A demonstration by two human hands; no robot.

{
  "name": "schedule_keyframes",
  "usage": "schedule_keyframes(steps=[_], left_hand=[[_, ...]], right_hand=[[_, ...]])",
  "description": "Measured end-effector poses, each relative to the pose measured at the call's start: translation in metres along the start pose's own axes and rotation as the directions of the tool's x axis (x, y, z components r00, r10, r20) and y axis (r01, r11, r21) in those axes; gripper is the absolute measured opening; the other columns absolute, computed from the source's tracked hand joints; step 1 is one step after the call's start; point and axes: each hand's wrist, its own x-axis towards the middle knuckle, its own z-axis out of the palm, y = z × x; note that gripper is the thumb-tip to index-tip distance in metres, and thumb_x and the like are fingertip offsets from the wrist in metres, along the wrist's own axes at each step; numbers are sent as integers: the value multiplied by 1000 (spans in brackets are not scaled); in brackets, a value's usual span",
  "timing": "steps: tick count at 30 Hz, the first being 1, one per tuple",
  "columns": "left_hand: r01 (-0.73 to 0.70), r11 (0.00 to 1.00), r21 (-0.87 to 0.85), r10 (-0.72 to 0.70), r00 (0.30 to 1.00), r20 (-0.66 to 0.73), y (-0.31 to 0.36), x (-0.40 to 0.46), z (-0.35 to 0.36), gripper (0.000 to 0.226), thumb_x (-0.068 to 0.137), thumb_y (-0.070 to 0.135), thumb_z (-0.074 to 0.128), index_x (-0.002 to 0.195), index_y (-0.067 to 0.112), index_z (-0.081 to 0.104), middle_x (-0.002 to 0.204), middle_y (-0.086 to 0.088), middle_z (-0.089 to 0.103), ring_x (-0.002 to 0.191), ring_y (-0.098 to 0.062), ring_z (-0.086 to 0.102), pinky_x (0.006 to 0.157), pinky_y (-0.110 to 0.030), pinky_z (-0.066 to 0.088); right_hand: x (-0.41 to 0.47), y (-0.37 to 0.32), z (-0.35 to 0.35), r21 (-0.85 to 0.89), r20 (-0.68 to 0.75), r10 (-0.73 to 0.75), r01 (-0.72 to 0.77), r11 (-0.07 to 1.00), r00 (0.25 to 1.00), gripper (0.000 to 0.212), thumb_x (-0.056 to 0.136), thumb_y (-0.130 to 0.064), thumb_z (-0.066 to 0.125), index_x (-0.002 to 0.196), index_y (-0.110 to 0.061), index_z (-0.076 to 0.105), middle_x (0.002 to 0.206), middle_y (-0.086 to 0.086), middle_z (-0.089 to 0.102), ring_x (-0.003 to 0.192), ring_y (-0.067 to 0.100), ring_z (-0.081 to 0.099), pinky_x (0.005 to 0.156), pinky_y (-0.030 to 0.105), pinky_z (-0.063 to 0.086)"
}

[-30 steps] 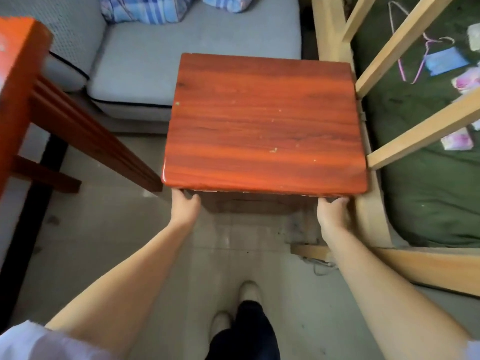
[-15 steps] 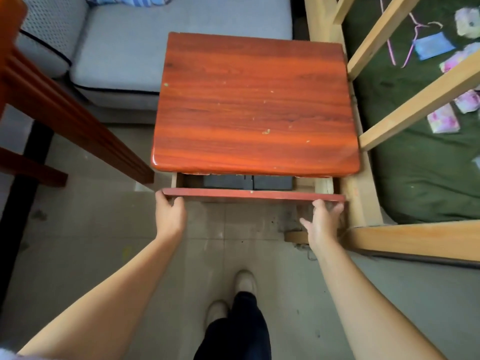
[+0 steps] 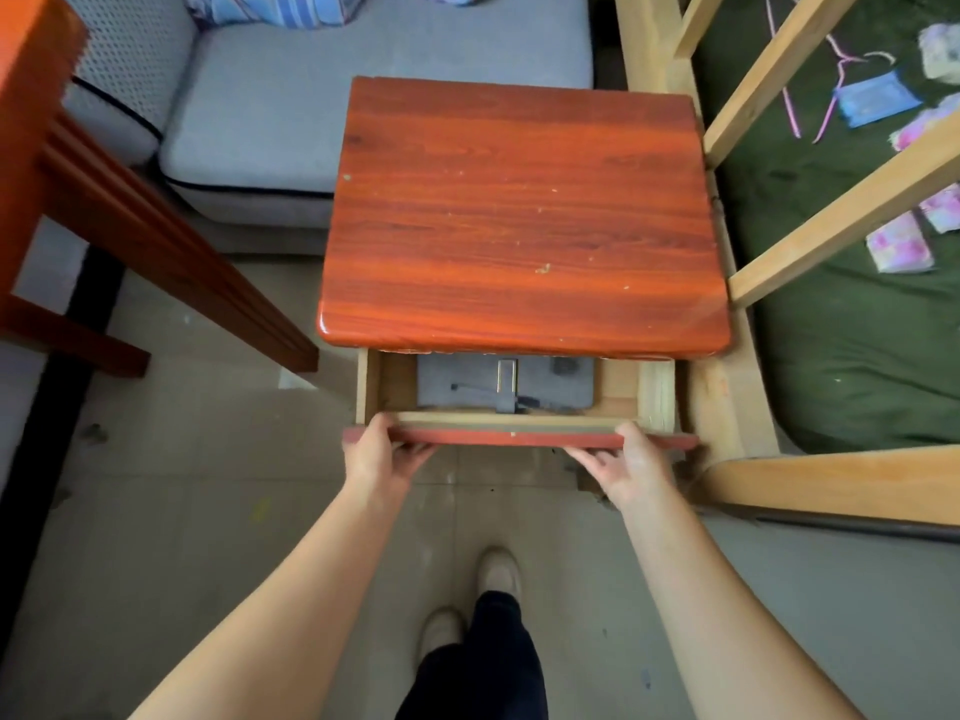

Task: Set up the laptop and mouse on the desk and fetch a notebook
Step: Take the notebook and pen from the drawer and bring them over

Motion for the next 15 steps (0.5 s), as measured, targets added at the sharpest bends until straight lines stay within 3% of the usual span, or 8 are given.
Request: schedule_keyframes(steps=[5,9,11,12,13,14,15], left_hand=[[-52,999,3,52,999,-8,-20,15,-27,27,90,1,48,114,14,41,85,-16,58,75,-27,64,85,-57,52],[-75,996,56,75,997,6,-19,12,-23,18,91,2,47,108,8,42,88,-17,57,80,-27,61,91,-56,50],[-133,958,255,161,982,-93,-15,2,-20,32,89,11,54,118,7,41,109,-18,56,93,-29,60,93,-48,51],[-181,876,448,282,944,-170,-13,-6,-21,50,88,16,57,132,8,35,126,-19,49,110,-31,55,99,-45,46],[-254,736,627,460,867,-189,-12,-12,-24,64,86,18,59,141,10,26,136,-19,40,123,-32,45,104,-42,38],[-384,544,746,661,744,-99,-12,-20,-28,67,85,16,59,143,10,25,137,-19,36,127,-31,37,105,-37,31],[-530,307,790,803,590,84,-11,-29,-29,61,85,10,57,140,8,32,133,-18,39,125,-28,35,103,-29,27]], right_hand=[[16,21,-25,2,2,-81,81,997,997,42,89,0,47,130,-6,39,125,21,53,96,37,60,65,57,55],[12,22,-23,-75,-9,-119,118,990,993,33,91,-8,49,123,-2,44,112,20,61,89,32,66,62,47,58],[-2,16,-20,-233,8,-27,28,972,1000,29,96,-24,45,115,-1,46,106,21,64,85,33,68,61,41,56],[-12,13,-20,-395,44,42,-21,918,998,35,98,-31,41,110,0,49,100,22,68,83,33,69,60,37,56],[-22,10,-19,-602,83,90,-22,798,992,42,98,-35,39,104,3,53,91,19,72,78,31,71,56,32,56],[-30,9,-17,-779,128,92,43,626,988,44,97,-36,39,98,4,59,80,14,75,72,26,73,52,27,56],[-36,9,-12,-880,198,41,159,448,979,41,96,-33,42,93,2,64,70,8,75,65,21,72,48,22,54]])
